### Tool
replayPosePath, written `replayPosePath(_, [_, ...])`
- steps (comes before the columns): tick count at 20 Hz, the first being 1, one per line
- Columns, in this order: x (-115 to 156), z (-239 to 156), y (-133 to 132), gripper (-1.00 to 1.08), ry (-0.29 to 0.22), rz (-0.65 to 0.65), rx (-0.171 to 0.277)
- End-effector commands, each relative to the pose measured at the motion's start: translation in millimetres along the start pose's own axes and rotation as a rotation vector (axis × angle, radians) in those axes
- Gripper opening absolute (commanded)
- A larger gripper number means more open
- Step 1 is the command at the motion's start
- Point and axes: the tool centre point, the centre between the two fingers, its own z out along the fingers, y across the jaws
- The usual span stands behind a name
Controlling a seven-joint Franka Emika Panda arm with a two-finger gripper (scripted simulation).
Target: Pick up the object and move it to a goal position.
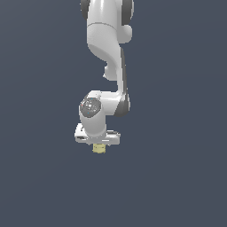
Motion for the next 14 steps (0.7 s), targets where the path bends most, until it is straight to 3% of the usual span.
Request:
replayPosePath(1, [-0.3,11.9,0.2,1.0,0.0,0.0,0.0])
replayPosePath(7, [1.2,18.8,0.4,1.0,0.0,0.0,0.0])
replayPosePath(8, [1.2,18.8,0.4,-1.0,0.0,0.0,0.0])
replayPosePath(14, [1.2,18.8,0.4,-1.0,0.0,0.0,0.0])
